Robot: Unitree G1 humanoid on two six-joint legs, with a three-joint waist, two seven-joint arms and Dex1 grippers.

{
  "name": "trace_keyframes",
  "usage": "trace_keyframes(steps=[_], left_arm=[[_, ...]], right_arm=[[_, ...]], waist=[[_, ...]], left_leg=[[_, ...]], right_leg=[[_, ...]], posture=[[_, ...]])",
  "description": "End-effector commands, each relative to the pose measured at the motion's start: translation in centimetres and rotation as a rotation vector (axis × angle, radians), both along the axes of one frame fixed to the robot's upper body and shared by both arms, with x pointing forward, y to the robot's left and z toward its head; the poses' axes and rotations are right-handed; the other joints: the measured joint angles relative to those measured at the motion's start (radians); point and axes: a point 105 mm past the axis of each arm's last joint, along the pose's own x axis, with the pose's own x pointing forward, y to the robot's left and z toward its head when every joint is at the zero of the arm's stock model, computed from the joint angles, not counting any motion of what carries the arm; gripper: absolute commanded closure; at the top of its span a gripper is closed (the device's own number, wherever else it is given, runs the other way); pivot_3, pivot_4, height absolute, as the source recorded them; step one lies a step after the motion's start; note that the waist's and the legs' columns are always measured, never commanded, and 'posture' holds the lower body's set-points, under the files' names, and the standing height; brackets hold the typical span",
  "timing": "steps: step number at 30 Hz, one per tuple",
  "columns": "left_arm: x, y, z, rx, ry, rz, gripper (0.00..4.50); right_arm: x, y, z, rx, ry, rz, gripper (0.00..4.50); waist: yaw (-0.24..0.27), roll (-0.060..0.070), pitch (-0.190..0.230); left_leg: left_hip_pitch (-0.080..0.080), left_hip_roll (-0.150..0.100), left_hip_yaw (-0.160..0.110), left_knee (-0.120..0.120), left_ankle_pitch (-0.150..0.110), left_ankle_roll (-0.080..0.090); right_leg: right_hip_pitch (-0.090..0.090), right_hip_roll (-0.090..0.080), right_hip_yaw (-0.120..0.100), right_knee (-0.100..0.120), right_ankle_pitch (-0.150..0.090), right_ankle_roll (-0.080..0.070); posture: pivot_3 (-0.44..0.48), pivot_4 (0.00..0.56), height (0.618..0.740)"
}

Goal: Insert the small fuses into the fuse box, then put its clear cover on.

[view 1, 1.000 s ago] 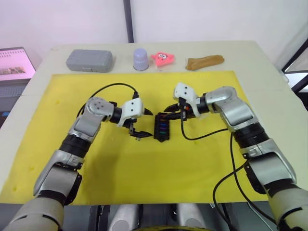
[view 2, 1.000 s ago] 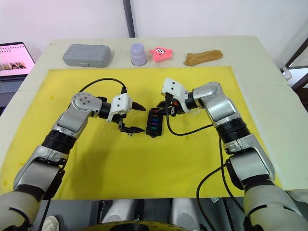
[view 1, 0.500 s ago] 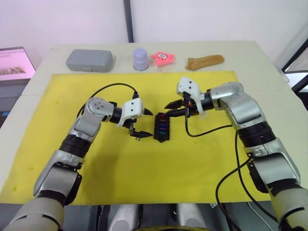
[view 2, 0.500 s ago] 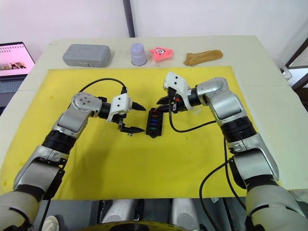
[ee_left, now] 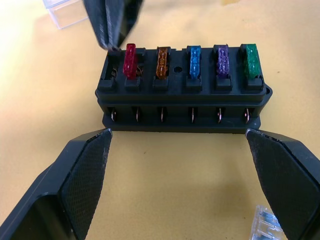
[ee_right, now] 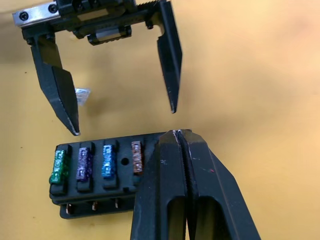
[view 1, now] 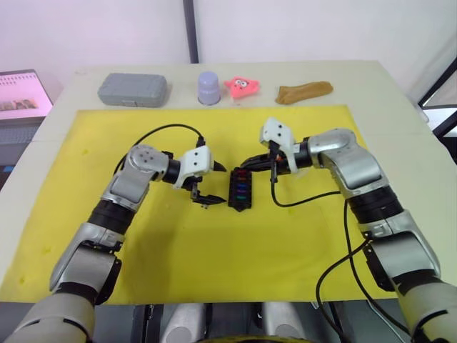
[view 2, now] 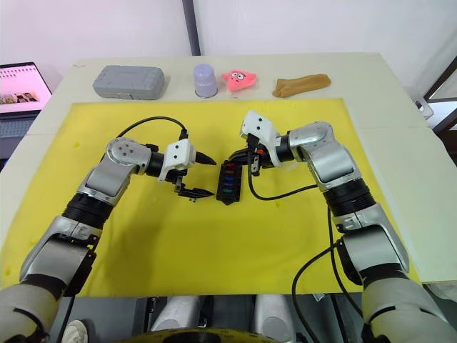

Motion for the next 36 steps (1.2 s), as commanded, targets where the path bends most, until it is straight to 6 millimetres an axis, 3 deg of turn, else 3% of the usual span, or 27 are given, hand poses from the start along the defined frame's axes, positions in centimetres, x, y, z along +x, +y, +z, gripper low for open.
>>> trace_keyframes(steps=[1,20,36], left_arm=[[0.1,0.2,0.7,0.0,-0.032,-0.006,0.0],[0.0,0.2,0.8,-0.005,-0.03,0.002,0.0],[0.0,0.2,0.8,-0.007,-0.03,-0.002,0.0]], right_arm=[[-0.1,0.4,0.7,0.03,-0.019,0.019,4.45],[0.0,-1.6,-5.3,-0.088,0.126,-0.041,4.45],[-1.3,-2.0,-8.1,-0.231,0.182,-0.008,4.45]], waist=[[0.0,0.0,0.0],[0.002,0.0,0.0],[0.002,0.0,-0.008]], left_leg=[[0.0,0.0,0.0,0.0,0.0,0.0],[0.002,0.0,0.0,0.0,0.0,0.0],[0.003,0.0,-0.001,0.0,0.0,0.0]], right_leg=[[0.0,0.0,0.0,0.0,0.0,0.0],[0.002,0.0,0.0,0.0,0.0,0.0],[0.003,0.0,0.0,0.0,0.0,0.0]], posture=[[0.0,0.15,0.74],[0.0,0.15,0.74],[0.0,0.15,0.74]])
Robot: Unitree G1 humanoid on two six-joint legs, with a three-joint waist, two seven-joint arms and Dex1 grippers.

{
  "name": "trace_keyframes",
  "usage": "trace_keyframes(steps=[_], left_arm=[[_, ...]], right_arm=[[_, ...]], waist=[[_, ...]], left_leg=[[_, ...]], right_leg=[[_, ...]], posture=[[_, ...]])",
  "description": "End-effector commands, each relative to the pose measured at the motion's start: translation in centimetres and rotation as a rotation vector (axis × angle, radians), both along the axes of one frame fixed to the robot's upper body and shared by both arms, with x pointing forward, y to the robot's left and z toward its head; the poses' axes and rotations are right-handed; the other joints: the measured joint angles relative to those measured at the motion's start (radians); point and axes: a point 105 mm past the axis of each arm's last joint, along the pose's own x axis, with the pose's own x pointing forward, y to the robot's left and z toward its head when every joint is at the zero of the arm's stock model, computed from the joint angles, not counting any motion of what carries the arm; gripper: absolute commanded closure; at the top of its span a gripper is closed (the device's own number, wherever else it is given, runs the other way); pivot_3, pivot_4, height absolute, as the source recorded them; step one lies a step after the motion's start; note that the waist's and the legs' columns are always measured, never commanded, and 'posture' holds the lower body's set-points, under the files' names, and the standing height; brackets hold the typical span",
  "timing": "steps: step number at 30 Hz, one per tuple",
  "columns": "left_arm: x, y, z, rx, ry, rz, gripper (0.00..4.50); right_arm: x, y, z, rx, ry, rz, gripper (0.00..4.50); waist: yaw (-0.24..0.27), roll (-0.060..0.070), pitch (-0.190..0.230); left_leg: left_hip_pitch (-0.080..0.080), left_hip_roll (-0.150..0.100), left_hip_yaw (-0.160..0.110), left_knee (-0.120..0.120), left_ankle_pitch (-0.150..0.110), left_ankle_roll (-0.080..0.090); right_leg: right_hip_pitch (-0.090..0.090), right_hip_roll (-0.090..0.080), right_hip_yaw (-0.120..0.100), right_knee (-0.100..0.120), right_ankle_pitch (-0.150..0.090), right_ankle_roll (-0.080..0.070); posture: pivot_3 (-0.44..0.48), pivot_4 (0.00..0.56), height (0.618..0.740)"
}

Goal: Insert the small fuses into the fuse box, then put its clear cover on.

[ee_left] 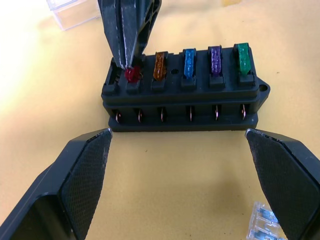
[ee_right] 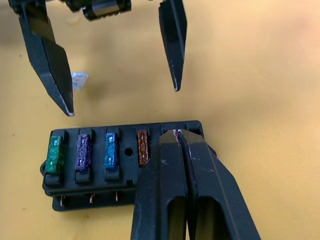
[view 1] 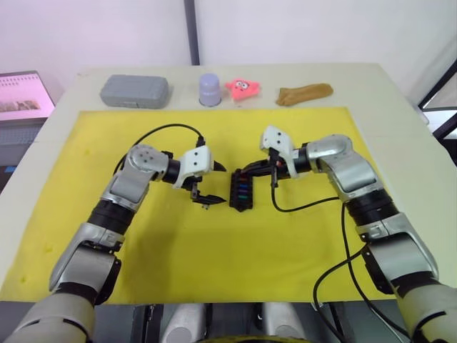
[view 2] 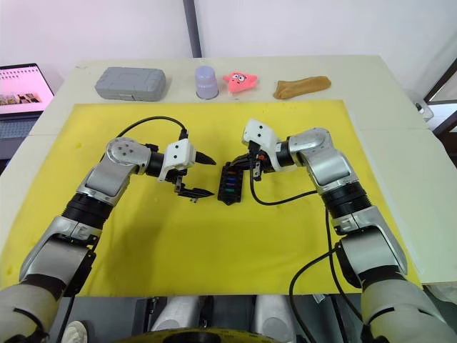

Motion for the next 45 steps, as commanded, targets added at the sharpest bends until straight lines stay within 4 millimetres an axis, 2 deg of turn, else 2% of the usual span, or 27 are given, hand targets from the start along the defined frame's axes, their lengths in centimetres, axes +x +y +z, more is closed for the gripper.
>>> trace_keyframes(steps=[1,9,13,21,24,29,34,43,45], left_arm=[[0.0,0.1,0.8,-0.008,-0.029,-0.003,0.0],[-0.1,0.1,0.8,-0.009,-0.027,-0.006,0.0],[0.0,0.1,0.8,-0.01,-0.027,-0.007,0.0],[0.1,0.3,1.1,-0.019,-0.034,-0.001,0.0],[0.1,0.5,1.7,-0.05,-0.032,0.006,0.0],[-0.3,1.6,3.4,-0.109,-0.01,0.019,0.0],[-1.1,3.7,4.4,-0.118,0.018,0.051,0.0],[-3.3,8.8,3.8,-0.019,0.09,0.127,0.0],[-3.7,9.7,3.7,-0.006,0.113,0.148,0.0]], right_arm=[[-1.5,-1.5,-5.7,-0.179,0.159,-0.018,4.45],[-1.8,-1.8,-6.3,-0.225,0.171,-0.021,4.45],[-1.6,-1.3,-5.4,-0.18,0.151,-0.018,4.45],[-1.4,0.7,1.3,0.081,0.096,-0.002,4.45],[-1.9,0.8,4.0,0.155,0.068,0.005,4.45],[-3.7,0.0,6.5,0.175,-0.003,0.02,4.45],[-5.4,-1.5,6.9,0.122,-0.046,0.012,4.45],[-8.2,-5.8,5.1,-0.084,-0.101,-0.029,4.45],[-8.7,-6.9,4.9,-0.111,-0.104,-0.053,3.91]], waist=[[0.0,0.0,-0.004],[0.002,-0.001,-0.012],[0.002,-0.002,-0.014],[0.0,0.0,-0.013],[-0.002,0.0,-0.013],[0.0,0.001,-0.013],[0.002,0.001,-0.013],[0.006,0.0,-0.012],[0.009,0.0,-0.012]], left_leg=[[0.0,0.0,0.0,0.0,0.0,0.0],[0.001,0.0,-0.001,0.0,0.0,0.0],[0.001,0.0,-0.001,-0.001,0.0,0.0],[-0.001,0.0,-0.001,0.0,0.0,0.0],[-0.002,0.0,-0.001,-0.001,0.0,0.0],[-0.003,0.0,-0.001,0.0,0.0,0.0],[-0.003,0.0,-0.001,0.0,0.0,0.0],[-0.003,0.0,0.0,-0.001,0.0,0.0],[-0.002,0.0,0.0,-0.001,0.0,0.0]], right_leg=[[0.0,0.0,0.0,0.0,0.0,0.0],[0.002,0.0,0.0,0.0,0.0,0.0],[0.002,0.0,0.0,-0.001,0.0,0.0],[-0.001,0.0,0.0,-0.001,0.0,0.0],[-0.003,0.0,0.0,0.0,0.0,0.0],[-0.003,0.0,0.0,0.0,0.0,0.0],[-0.002,0.0,0.0,-0.001,0.0,0.0],[-0.003,0.0,0.0,-0.001,0.0,0.0],[-0.002,0.0,0.0,-0.001,0.0,0.0]], posture=[[0.0,0.15,0.74],[0.0,0.15,0.74],[0.0,0.15,0.74],[0.0,0.15,0.74],[0.0,0.15,0.74],[0.0,0.15,0.74],[0.0,0.15,0.74],[0.0,0.15,0.74],[0.0,0.15,0.74]])
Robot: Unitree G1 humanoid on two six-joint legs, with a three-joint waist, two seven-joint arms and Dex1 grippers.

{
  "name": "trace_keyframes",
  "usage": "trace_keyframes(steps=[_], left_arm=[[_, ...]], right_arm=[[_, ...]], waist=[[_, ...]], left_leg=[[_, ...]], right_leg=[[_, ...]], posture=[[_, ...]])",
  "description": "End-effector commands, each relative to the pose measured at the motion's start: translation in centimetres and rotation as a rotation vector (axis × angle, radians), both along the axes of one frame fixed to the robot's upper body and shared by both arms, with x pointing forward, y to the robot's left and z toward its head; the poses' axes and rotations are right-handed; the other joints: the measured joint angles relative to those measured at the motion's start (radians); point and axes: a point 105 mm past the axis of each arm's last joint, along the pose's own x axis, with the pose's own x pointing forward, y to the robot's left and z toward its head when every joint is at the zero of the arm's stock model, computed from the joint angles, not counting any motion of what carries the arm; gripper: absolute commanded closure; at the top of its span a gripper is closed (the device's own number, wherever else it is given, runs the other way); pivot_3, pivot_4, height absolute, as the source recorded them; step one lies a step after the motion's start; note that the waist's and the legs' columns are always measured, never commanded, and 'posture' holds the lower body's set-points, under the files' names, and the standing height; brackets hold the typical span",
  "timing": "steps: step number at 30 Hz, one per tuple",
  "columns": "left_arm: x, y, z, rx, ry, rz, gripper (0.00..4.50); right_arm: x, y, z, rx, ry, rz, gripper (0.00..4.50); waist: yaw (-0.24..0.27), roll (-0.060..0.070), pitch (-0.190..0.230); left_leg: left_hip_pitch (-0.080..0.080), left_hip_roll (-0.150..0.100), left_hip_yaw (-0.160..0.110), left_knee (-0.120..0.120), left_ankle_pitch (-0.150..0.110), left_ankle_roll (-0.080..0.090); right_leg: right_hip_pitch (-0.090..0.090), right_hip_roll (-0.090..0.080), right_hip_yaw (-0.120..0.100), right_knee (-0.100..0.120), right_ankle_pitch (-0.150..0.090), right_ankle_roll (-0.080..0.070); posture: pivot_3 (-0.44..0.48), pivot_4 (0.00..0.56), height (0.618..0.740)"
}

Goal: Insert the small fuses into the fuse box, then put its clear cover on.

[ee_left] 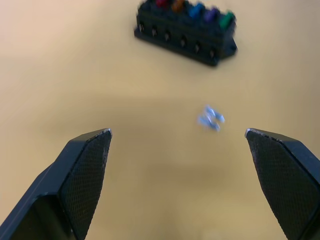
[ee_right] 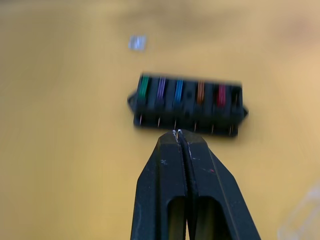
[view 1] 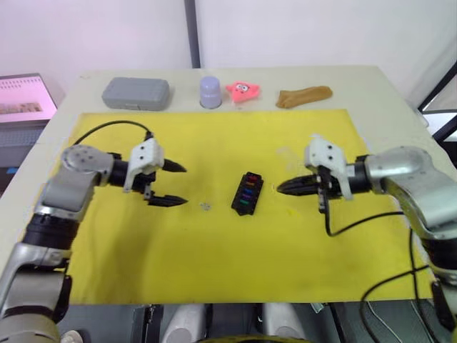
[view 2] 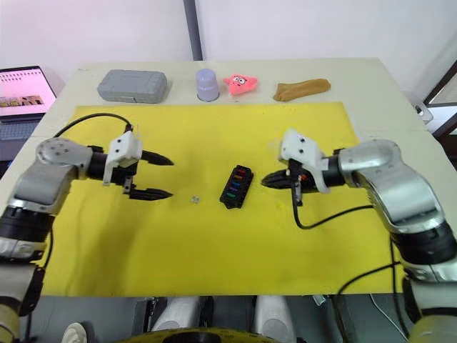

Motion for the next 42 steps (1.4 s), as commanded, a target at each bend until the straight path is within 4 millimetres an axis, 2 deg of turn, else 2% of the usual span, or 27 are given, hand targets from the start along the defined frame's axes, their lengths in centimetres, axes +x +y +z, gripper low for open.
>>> trace_keyframes(steps=[1,7,8,12,17,23,26,28,32,36,42], left_arm=[[-0.7,1.4,1.4,0.0,-0.016,0.018,0.0],[-1.0,2.9,2.0,0.004,0.003,0.066,0.0],[-1.1,3.0,2.1,0.003,0.007,0.069,0.0],[-1.2,3.3,2.1,0.009,0.016,0.077,0.0],[-1.2,2.5,2.1,-0.023,0.051,0.056,0.0],[-0.9,0.4,2.0,-0.16,0.252,0.073,0.0],[-1.4,-1.3,0.9,-0.284,0.514,0.096,0.0],[-1.5,-2.0,0.7,-0.319,0.615,0.113,0.0],[-2.0,-2.9,-1.9,-0.343,0.902,0.189,0.0],[-1.0,-2.8,-3.1,-0.364,0.979,0.272,0.0],[-0.7,-3.2,-4.3,-0.363,1.038,0.297,0.0]], right_arm=[[-1.0,-1.5,1.4,-0.041,-0.077,-0.011,3.58],[-2.0,-3.8,1.7,-0.077,-0.076,-0.07,0.42],[-2.1,-4.1,1.7,-0.082,-0.076,-0.079,0.06],[-2.4,-5.4,1.9,-0.1,-0.082,-0.128,0.06],[-2.3,-5.0,2.2,-0.09,-0.114,-0.131,0.06],[-2.0,-2.5,3.2,-0.029,-0.154,-0.087,0.06],[-2.2,-0.1,3.5,0.019,-0.166,-0.029,0.06],[-2.3,0.8,3.5,0.03,-0.165,-0.011,0.06],[-2.4,3.1,3.5,0.052,-0.168,0.046,0.06],[-2.5,3.7,3.5,0.053,-0.173,0.05,0.06],[-2.5,3.8,3.6,0.063,-0.179,0.033,0.06]], waist=[[0.003,0.0,0.0],[0.001,0.0,0.0],[0.001,0.0,0.001],[0.002,0.0,0.001],[0.001,0.0,0.001],[0.001,-0.001,0.001],[-0.002,-0.001,0.001],[-0.002,-0.001,0.001],[-0.003,-0.001,0.001],[0.001,-0.001,0.001],[0.0,-0.001,0.001]], left_leg=[[0.0,0.0,0.0,0.0,0.0,0.0],[0.0,0.0,0.001,0.0,0.0,0.001],[0.001,0.001,0.001,0.0,0.0,0.001],[0.0,0.0,0.001,0.0,-0.001,0.001],[0.001,0.001,0.002,0.0,-0.001,0.001],[0.001,0.001,0.001,0.0,-0.001,0.001],[0.001,0.001,0.001,0.0,-0.001,0.002],[0.001,0.001,0.001,0.0,-0.001,0.002],[0.001,0.001,0.001,0.0,-0.001,0.002],[0.001,0.0,0.0,0.0,-0.001,0.002],[0.001,0.0,0.0,0.0,-0.001,0.002]], right_leg=[[0.0,0.0,0.0,0.0,0.0,0.0],[0.001,0.0,0.0,0.0,0.0,0.0],[0.001,0.001,0.0,0.0,0.0,0.0],[0.001,0.001,0.0,-0.001,0.0,0.0],[0.001,0.001,0.0,0.0,0.0,0.0],[0.001,0.001,0.0,0.0,0.0,0.0],[0.001,0.001,0.0,0.0,0.0,0.0],[0.001,0.001,0.0,0.0,0.0,0.0],[0.001,0.002,0.0,0.0,0.0,0.0],[0.001,0.001,0.0,0.0,0.0,0.0],[0.001,0.001,0.001,0.0,0.0,0.0]], posture=[[0.0,0.15,0.74],[0.0,0.15,0.74],[0.0,0.15,0.74],[0.0,0.15,0.74],[0.0,0.15,0.74],[0.0,0.15,0.74],[0.0,0.15,0.74],[0.0,0.15,0.74],[0.0,0.15,0.74],[0.0,0.15,0.74],[0.0,0.15,0.74]])
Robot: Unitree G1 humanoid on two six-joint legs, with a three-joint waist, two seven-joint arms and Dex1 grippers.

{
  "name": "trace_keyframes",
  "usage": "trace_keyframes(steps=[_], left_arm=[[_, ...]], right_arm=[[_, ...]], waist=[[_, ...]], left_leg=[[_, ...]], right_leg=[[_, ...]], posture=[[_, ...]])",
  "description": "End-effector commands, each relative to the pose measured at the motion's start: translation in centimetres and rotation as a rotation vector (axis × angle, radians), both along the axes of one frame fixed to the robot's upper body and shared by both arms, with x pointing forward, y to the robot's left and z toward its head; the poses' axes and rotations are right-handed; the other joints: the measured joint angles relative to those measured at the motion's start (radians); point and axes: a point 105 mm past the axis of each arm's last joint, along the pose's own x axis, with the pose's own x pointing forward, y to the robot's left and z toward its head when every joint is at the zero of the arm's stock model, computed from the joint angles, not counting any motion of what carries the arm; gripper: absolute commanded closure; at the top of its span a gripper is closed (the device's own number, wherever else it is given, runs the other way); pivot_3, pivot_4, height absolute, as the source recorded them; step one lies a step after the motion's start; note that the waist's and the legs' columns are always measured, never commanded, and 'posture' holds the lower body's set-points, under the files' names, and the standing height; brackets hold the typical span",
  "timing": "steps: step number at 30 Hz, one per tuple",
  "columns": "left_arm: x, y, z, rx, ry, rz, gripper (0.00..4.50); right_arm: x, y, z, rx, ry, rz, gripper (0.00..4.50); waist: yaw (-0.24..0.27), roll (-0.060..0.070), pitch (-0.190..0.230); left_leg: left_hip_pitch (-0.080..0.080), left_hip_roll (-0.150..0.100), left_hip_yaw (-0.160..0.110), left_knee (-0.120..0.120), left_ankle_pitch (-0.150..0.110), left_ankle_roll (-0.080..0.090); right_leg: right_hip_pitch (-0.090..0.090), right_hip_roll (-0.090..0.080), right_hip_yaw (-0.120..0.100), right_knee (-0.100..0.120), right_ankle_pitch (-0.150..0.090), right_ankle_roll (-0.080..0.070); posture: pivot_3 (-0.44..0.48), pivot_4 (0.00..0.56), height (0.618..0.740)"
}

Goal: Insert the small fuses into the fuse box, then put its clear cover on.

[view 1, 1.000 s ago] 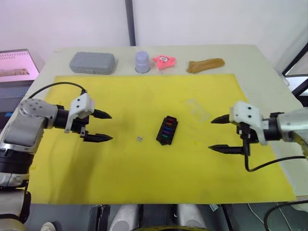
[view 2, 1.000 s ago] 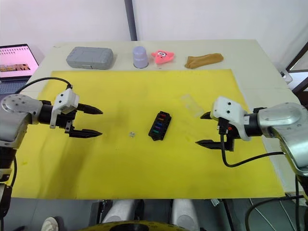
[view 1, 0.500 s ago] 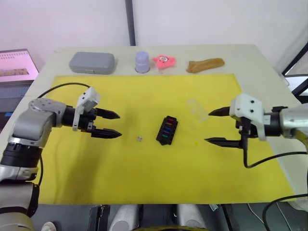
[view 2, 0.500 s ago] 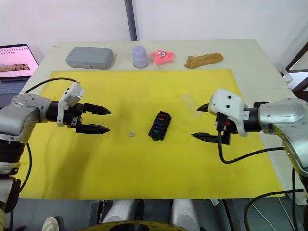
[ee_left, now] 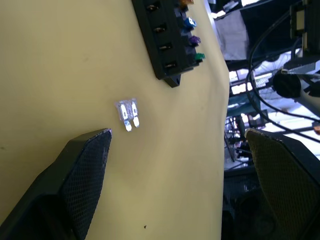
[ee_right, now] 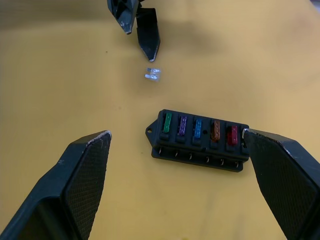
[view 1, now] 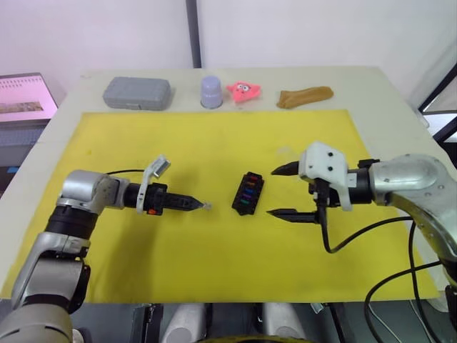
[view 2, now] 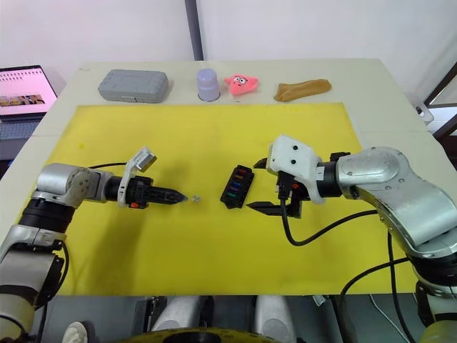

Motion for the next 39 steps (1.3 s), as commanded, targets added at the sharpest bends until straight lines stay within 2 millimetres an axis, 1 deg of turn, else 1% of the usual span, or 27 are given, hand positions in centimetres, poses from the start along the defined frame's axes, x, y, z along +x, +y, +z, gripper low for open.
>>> trace_keyframes(steps=[1,8,12,17,20,26,27,34,39], left_arm=[[0.5,-0.5,-0.4,0.001,0.022,0.009,0.0],[1.3,-2.3,-0.6,-0.018,0.025,-0.003,0.0],[0.9,-3.1,-1.0,-0.006,0.014,-0.047,0.0],[0.6,-3.4,-1.6,0.007,0.009,-0.073,0.0],[0.6,-3.5,-1.8,0.007,0.012,-0.076,0.73],[0.4,-3.7,-1.9,0.001,0.017,-0.097,3.73],[0.4,-3.7,-1.9,0.003,0.017,-0.096,4.13],[1.1,-2.9,-2.6,0.037,0.014,-0.052,4.13],[1.2,-2.5,-2.9,0.058,0.0,-0.047,4.13]], right_arm=[[-0.2,0.4,1.1,0.009,-0.061,0.01,0.06],[-0.2,0.6,1.1,0.01,-0.062,0.006,0.06],[-0.3,0.6,1.1,0.008,-0.062,0.002,0.06],[-0.4,0.5,1.1,0.003,-0.066,-0.009,0.06],[-0.4,0.5,1.0,0.002,-0.067,-0.015,0.0],[-0.4,0.4,1.0,0.0,-0.068,-0.026,0.0],[-0.4,0.4,1.0,0.0,-0.068,-0.027,0.0],[-0.3,0.3,0.9,0.0,-0.065,-0.033,0.0],[0.0,0.4,0.8,0.006,-0.065,-0.035,0.0]], waist=[[0.004,0.0,0.0],[0.025,0.0,0.0],[0.025,0.0,0.0],[0.025,0.0,0.0],[0.025,0.0,0.0],[0.021,0.0,0.0],[0.021,0.0,0.0],[0.021,0.0,0.0],[0.021,0.0,0.0]], left_leg=[[0.0,0.0,0.0,0.0,0.0,0.0],[0.0,-0.001,0.0,0.001,0.0,0.0],[0.0,-0.002,0.0,0.002,0.0,0.0],[0.0,-0.002,0.0,0.002,0.0,0.0],[0.0,-0.002,0.0,0.002,0.0,0.0],[0.0,-0.002,0.001,0.002,0.0,0.0],[0.0,-0.002,0.001,0.002,0.0,0.0],[0.0,-0.002,0.001,0.002,0.0,0.0],[0.0,-0.001,0.001,0.002,0.0,0.0]], right_leg=[[0.0,0.0,0.0,0.0,0.0,0.0],[0.001,-0.001,0.0,0.0,0.0,0.0],[0.002,-0.002,0.0,0.0,0.0,0.0],[0.002,-0.002,0.0,0.0,0.0,0.0],[0.002,-0.002,0.0,0.0,0.0,0.0],[0.001,-0.002,0.0,0.0,0.0,0.0],[0.001,-0.002,0.0,0.0,0.0,0.0],[0.001,-0.002,0.0,0.0,0.0,0.0],[0.001,-0.001,0.0,0.0,0.0,0.0]], posture=[[0.0,0.15,0.74],[0.0,0.15,0.74],[0.0,0.15,0.74],[0.0,0.15,0.74],[0.0,0.15,0.74],[0.0,0.15,0.74],[0.0,0.15,0.74],[0.0,0.15,0.74],[0.0,0.15,0.74]])
